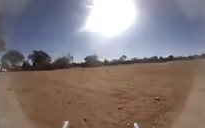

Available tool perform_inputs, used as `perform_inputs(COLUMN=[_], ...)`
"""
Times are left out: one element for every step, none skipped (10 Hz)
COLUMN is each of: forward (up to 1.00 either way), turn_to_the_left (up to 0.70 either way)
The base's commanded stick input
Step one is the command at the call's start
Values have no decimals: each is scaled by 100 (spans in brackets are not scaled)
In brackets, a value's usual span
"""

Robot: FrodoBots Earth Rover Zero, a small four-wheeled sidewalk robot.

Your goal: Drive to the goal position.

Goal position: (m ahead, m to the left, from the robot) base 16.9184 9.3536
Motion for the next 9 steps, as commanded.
perform_inputs(forward=[50,50,50,50,50,50,50,50,50], turn_to_the_left=[0,0,0,0,0,0,0,0,0])
